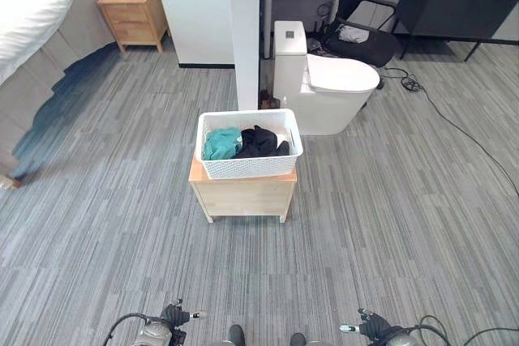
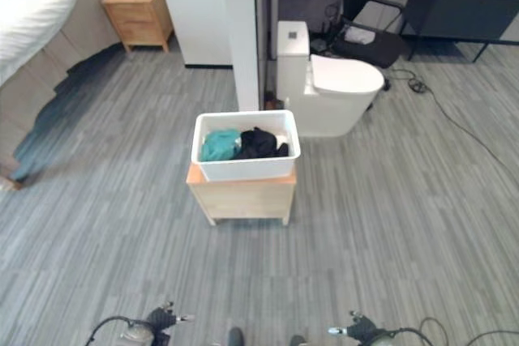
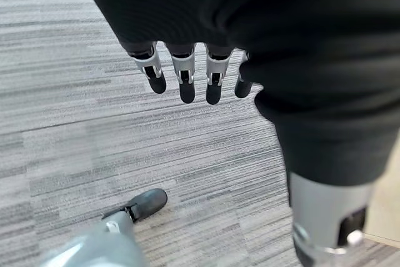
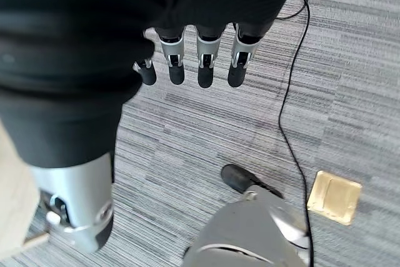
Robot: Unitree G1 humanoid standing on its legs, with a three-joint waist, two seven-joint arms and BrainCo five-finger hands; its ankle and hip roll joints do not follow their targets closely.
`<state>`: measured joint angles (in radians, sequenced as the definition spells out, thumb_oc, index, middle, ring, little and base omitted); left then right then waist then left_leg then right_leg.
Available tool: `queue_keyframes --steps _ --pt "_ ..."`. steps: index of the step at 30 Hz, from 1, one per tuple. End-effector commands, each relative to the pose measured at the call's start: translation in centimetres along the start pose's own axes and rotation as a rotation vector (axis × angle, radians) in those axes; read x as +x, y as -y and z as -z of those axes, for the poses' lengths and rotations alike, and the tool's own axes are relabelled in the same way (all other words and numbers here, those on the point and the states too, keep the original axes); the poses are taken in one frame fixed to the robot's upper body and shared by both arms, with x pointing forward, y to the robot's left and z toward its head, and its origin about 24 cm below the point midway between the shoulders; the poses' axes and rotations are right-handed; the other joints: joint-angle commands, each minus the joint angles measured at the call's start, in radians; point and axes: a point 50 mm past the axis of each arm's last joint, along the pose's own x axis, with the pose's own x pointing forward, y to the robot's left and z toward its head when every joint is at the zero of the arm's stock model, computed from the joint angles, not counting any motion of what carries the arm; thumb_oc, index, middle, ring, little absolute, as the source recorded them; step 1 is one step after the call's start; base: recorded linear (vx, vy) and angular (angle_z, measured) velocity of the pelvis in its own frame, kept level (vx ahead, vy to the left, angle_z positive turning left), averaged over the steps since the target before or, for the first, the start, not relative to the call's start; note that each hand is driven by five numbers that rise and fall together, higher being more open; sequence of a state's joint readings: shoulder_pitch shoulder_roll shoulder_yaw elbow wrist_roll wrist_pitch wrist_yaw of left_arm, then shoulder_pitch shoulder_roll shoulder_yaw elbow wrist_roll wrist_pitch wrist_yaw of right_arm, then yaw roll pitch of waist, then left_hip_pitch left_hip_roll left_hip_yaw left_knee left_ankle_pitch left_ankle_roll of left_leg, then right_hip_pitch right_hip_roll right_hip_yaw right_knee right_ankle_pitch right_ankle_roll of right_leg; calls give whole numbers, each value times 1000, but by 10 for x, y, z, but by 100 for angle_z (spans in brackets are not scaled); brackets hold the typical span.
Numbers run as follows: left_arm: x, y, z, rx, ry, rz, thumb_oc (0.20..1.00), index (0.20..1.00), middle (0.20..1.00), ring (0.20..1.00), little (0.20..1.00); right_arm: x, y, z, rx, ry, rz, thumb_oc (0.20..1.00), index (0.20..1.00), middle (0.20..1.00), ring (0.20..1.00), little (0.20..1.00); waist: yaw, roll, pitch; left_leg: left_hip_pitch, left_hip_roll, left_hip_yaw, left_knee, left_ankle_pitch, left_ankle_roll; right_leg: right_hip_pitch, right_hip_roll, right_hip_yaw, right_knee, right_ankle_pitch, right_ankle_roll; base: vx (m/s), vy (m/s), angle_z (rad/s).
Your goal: Grab the laundry basket,head to the washer,open it,put in the laundry and shut it.
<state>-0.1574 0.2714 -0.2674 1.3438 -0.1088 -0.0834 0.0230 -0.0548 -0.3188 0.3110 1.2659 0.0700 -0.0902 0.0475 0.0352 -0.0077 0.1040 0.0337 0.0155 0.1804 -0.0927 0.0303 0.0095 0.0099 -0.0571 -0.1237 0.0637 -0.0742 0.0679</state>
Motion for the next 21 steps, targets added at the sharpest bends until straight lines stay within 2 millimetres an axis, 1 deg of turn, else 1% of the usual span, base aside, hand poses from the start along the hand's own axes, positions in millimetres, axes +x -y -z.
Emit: queue_keyframes --steps 1,4,5,6,7,8,9,10,11,12,13,14,16,17,18,19,20,21 --pt "2 -3 -12 -12 30 -24 1000 1000 1000 1000 1000 -1 2 6 40 -15 6 1000 1000 1000 1000 1000 -2 -35 -37 -27 -20 -54 5 10 -27 17 -34 26 -115 150 62 57 -35 37" --pt "1 1 -9 -47 28 -19 1000 1000 1000 1000 1000 -3 2 16 162 -28 7 1000 1000 1000 1000 1000 -14 -33 -53 -19 -16 -60 5 8 -36 41 -33 15 -140 158 61 71 -31 17" --pt "1 2 -9 -54 28 -17 1000 1000 1000 1000 1000 -4 2 19 223 -29 5 1000 1000 1000 1000 1000 -19 -33 -58 -16 -15 -59 5 6 -38 44 -33 13 -144 159 60 73 -36 2" --pt "2 6 -10 -57 28 -2 1000 1000 1000 1000 1000 -6 2 28 336 -48 13 1000 1000 1000 1000 1000 -25 -34 -68 -11 -12 -60 5 4 -43 56 -32 4 -151 156 58 73 -36 4" --pt "1 8 -9 -55 23 5 1000 1000 1000 1000 1000 -7 2 32 361 -61 17 1000 1000 1000 1000 1000 -27 -34 -71 -7 -12 -61 5 2 -44 61 -32 -1 -151 153 58 54 -30 8" --pt "1 8 -9 -55 23 5 1000 1000 1000 1000 1000 -7 2 32 361 -61 17 1000 1000 1000 1000 1000 -27 -34 -71 -7 -12 -61 5 2 -44 61 -32 -1 -151 153 58 39 -19 13" --pt "1 10 -6 -64 14 14 1000 1000 1000 1000 1000 -8 3 36 407 -73 31 1000 1000 1000 1000 1000 -29 -35 -75 -2 -9 -59 5 0 -47 65 -31 -4 -151 149 57 45 -17 14" --pt "1 15 -5 -51 3 29 1000 1000 1000 1000 1000 -8 4 35 440 -68 38 1000 1000 1000 1000 1000 -32 -34 -80 1 -9 -62 5 -1 -49 71 -30 -6 -151 147 55 45 -17 11" --pt "1 15 -5 -51 3 29 1000 1000 1000 1000 1000 -8 4 35 440 -68 39 1000 1000 1000 1000 1000 -32 -34 -80 1 -9 -62 5 -1 -49 71 -30 -6 -151 147 55 39 -15 6" --pt "1 19 -9 -29 24 28 1000 1000 1000 1000 1000 -5 5 20 519 10 43 1000 1000 1000 1000 1000 -39 -31 -82 7 -6 -57 5 -3 -50 75 -29 -5 -151 146 55 13 -5 4" --pt "1 20 -9 -38 24 27 1000 1000 1000 1000 1000 -5 5 17 522 32 57 1000 1000 1000 1000 1000 -42 -30 -83 8 -6 -56 5 -4 -50 75 -27 -3 -151 146 55 0 0 0" --pt "1 22 -9 -60 23 24 1000 1000 1000 1000 1000 -5 6 17 597 44 63 1000 1000 1000 1000 1000 -46 -28 -83 8 -4 -54 5 -4 -51 75 -27 -2 -150 145 55 0 0 0" --pt "0 28 -4 -101 6 40 1000 1000 1000 1000 1000 -5 5 19 664 51 70 1000 1000 1000 1000 1000 -52 -25 -87 12 -3 -53 5 -7 -52 77 -27 -2 -149 144 55 6 8 -2" --pt "0 31 0 -152 -12 48 1000 1000 1000 1000 1000 -6 6 20 668 50 81 1000 1000 1000 1000 1000 -54 -23 -91 14 -3 -51 5 -9 -52 78 -27 -2 -149 143 56 0 0 0" --pt "0 32 -2 -211 -11 49 1000 1000 1000 1000 1000 -6 7 19 690 52 94 1000 1000 1000 1000 1000 -54 -21 -94 15 -3 -51 5 -10 -52 80 -28 -3 -148 142 56 0 0 0" --pt "0 32 -2 -211 -11 49 1000 1000 1000 1000 1000 -6 7 19 690 52 94 1000 1000 1000 1000 1000 -54 -21 -93 16 -2 -51 5 -10 -52 80 -28 -3 -148 142 56 0 0 0" --pt "1 35 -23 -276 72 56 1000 1000 1000 1000 1000 -4 9 8 695 90 93 1000 1000 1000 1000 1000 -53 -15 -94 16 -3 -54 5 -8 -51 82 -28 -4 -147 141 56 0 0 0" --pt "1 36 -30 -287 101 60 1000 1000 1000 1000 1000 -4 9 6 680 100 91 1000 1000 1000 1000 1000 -52 -13 -94 16 -4 -57 5 -7 -51 82 -29 -6 -146 141 56 -18 34 1"
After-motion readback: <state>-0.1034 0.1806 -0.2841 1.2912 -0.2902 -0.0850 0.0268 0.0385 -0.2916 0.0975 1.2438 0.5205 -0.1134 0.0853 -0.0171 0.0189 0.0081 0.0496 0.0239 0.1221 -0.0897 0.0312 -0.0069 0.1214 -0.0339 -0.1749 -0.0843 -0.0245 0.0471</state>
